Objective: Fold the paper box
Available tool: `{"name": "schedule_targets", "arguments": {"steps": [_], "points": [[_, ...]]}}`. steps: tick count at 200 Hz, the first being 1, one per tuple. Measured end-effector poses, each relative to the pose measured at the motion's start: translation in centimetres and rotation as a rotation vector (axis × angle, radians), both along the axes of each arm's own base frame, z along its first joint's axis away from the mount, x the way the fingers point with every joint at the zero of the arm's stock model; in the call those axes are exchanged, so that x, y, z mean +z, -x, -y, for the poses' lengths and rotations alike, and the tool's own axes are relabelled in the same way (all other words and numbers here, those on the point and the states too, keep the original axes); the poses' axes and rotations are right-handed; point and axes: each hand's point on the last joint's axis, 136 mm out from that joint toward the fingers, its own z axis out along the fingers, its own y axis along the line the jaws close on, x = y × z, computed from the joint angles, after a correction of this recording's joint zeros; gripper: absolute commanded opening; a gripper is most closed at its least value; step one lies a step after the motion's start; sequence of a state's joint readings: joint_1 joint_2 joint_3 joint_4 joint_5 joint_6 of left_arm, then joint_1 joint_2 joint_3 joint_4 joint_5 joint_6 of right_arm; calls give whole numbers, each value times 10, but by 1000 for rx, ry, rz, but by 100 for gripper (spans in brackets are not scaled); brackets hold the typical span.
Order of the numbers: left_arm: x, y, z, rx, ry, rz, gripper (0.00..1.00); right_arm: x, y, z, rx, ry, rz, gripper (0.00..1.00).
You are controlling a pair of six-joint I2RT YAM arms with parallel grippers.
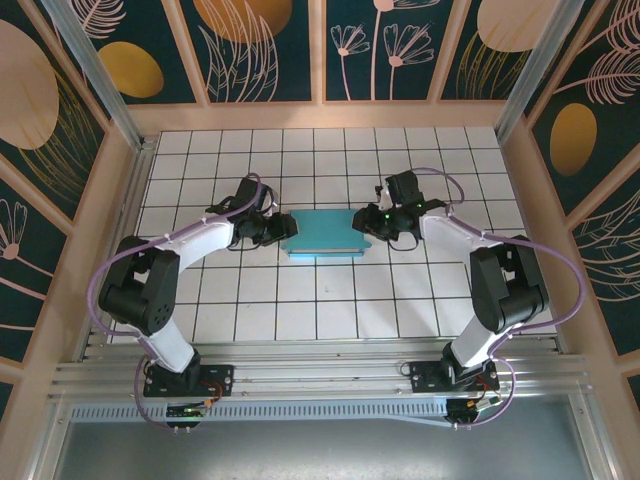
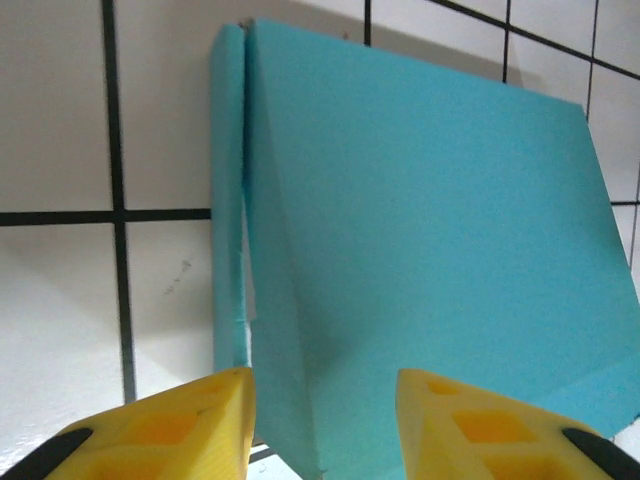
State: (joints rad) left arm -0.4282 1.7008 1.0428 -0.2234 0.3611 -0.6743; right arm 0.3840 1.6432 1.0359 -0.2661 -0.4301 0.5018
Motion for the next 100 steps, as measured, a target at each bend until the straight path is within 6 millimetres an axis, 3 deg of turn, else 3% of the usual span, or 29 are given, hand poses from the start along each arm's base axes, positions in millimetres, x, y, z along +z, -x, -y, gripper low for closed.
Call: {"name": "schedule_targets", "arguments": {"steps": [42,100], "points": [[-7,-1,8,-14,32,-15,28,-13,6,2,-5,17,-29,29],[-17,0,9,-16,36,-25,26,-37,6,1,-11,50,-50,25]]}}
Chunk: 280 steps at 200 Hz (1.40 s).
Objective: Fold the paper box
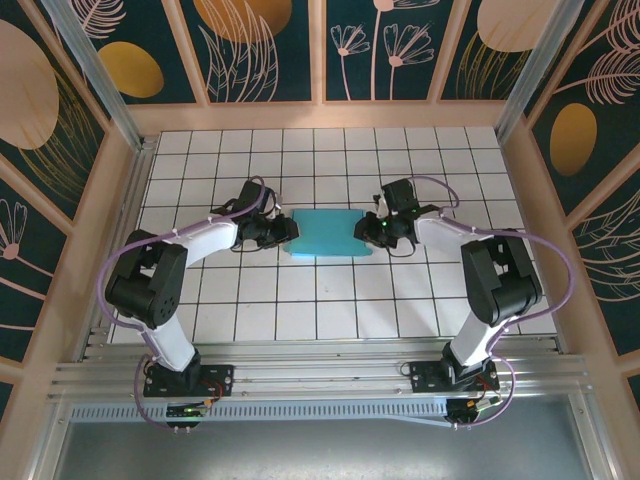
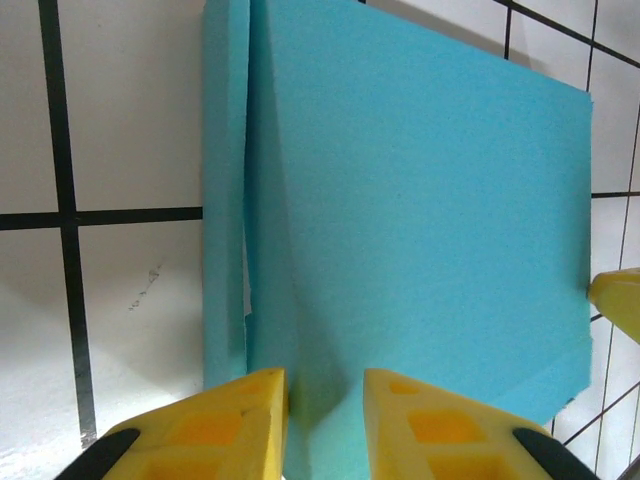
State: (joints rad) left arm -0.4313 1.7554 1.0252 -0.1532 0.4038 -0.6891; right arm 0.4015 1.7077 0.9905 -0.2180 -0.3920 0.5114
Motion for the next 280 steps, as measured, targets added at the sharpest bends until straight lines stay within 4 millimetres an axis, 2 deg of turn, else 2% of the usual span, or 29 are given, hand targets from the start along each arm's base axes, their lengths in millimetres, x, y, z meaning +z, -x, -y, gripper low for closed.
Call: {"name": "schedule_targets", "arguments": {"steps": [32,84,110,136,158,170,190,214,227,252,269,280], "points": [[-17,4,-4,7,-26,-24,26,-13,1,-1,3,60,11,26],[-13,2,-4,9,-39,1,36,-5,0,-3,6,53,29,35],[-5,-4,-14,30,-106,35,42,9,-4,-3,-1,35,53,43],[16,-17,-22,49,-157,115,44,25,-23,7,-41,41,114,50],[26,-28,-21,49,-166,154,44,25,-33,13,-64,52,127,52],[22,-32,-20,46,-173,152,44,19,-35,11,-64,54,123,52],[0,-33,-20,39,-198,113,43,0,-37,10,-60,63,93,48],[-30,-27,-19,24,-206,59,31,-23,-34,9,-54,67,54,41],[-28,-29,-15,22,-179,73,27,-24,-35,6,-48,51,64,38],[-30,-29,-11,15,-143,93,27,-23,-36,5,-43,41,76,37],[-29,-29,-11,16,-132,103,31,-23,-36,4,-40,37,76,41],[-28,-29,-12,17,-133,107,36,-23,-35,4,-42,32,72,43]]}}
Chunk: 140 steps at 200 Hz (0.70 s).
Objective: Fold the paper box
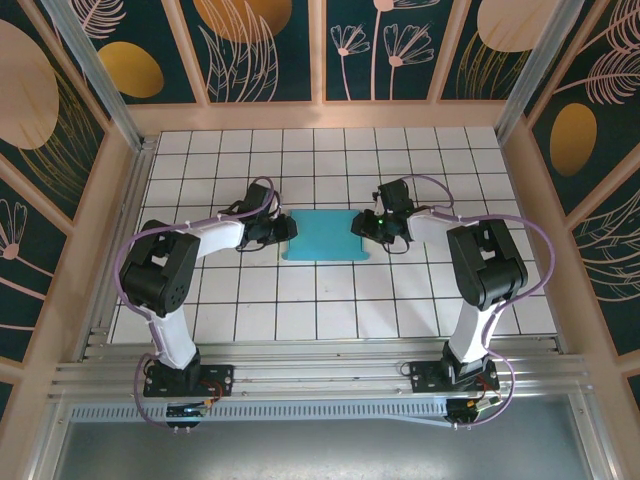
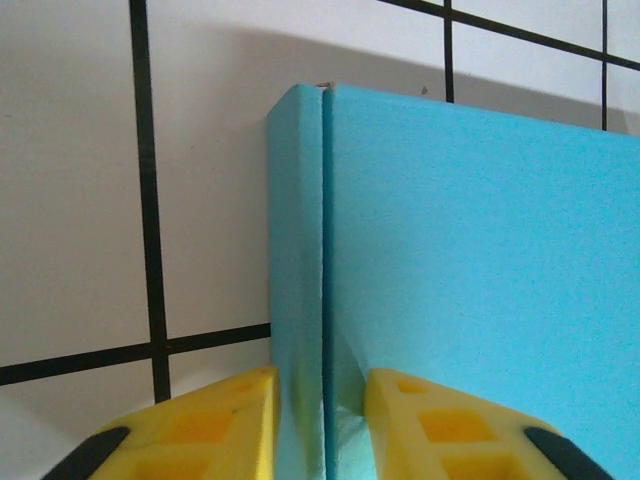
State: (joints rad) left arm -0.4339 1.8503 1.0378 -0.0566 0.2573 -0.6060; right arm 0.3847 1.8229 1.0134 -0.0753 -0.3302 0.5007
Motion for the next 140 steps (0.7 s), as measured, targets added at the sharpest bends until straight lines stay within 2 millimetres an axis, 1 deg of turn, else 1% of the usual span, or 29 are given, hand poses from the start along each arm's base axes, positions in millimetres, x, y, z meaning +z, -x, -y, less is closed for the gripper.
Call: {"name": "schedule_targets", "arguments": {"steps": [9,20,55,72,84,103,123,140], "points": [[-1,0,-1,7,-2,-3,41,0,0,0,0,0,-1,43],[-1,0,-3,8,-8,-4,44,0,0,0,1,-2,-2,40],[1,0,-4,13,-12,-11,45,1,-5,-3,3,-28,0,25],[7,1,-2,12,-4,-5,45,0,-9,-6,9,-71,8,21],[17,-1,-2,18,8,13,48,-1,-9,-6,13,-112,10,20],[39,-5,-2,38,45,54,51,-3,-9,-2,27,-183,19,20],[62,-12,-11,82,111,94,59,-4,-10,5,39,-260,24,19],[69,-19,-20,115,167,103,65,-5,-10,12,46,-316,26,19]]}}
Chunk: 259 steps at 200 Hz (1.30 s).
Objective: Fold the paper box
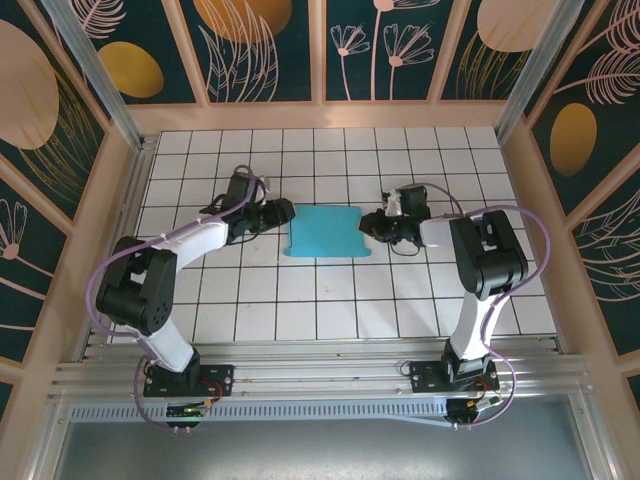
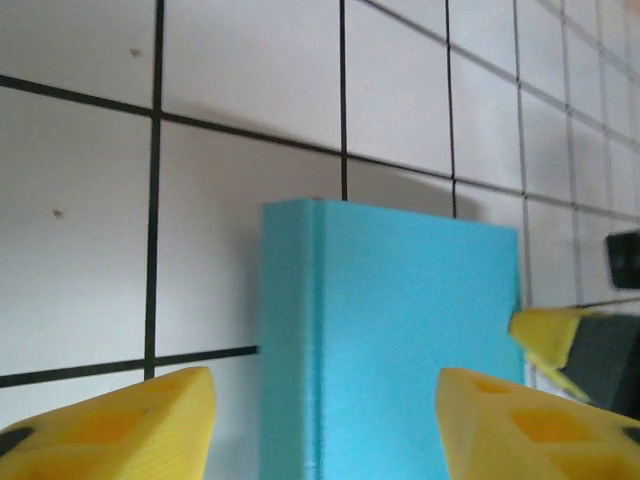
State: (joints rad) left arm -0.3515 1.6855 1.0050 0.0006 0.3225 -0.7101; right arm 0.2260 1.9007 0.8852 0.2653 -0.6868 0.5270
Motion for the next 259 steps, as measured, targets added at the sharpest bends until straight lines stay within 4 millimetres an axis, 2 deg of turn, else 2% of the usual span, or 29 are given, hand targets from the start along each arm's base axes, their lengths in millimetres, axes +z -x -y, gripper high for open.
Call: {"name": "schedule_targets", "arguments": {"steps": [19,39,83,96,120,162,172,185,200,220,241,259], "points": [[-1,-3,-6,14,57,-12,72,0,0,3,12,-39,-1,19],[-10,1,6,-31,132,-42,74,0,0,3,21,-55,2,20],[-48,14,25,-75,241,-155,76,-1,0,3,25,-65,0,19],[-56,16,28,-79,275,-171,74,-1,-1,3,26,-68,1,19],[-51,13,36,-96,350,-159,67,-1,0,3,29,-74,-1,19],[-50,22,62,-155,423,-176,47,-1,-1,3,36,-88,-2,21],[-48,24,66,-166,435,-170,45,-1,-1,4,36,-90,-3,24],[-45,23,68,-166,448,-167,42,0,-1,4,32,-88,-7,34],[-42,22,69,-154,462,-171,34,3,-1,6,18,-72,-7,42],[-32,21,68,-134,473,-173,34,11,0,17,-32,-8,-8,51],[-13,19,63,-90,470,-164,35,42,-2,28,-71,67,78,69],[4,17,58,-46,464,-158,34,83,-3,21,-44,161,271,71]]}}
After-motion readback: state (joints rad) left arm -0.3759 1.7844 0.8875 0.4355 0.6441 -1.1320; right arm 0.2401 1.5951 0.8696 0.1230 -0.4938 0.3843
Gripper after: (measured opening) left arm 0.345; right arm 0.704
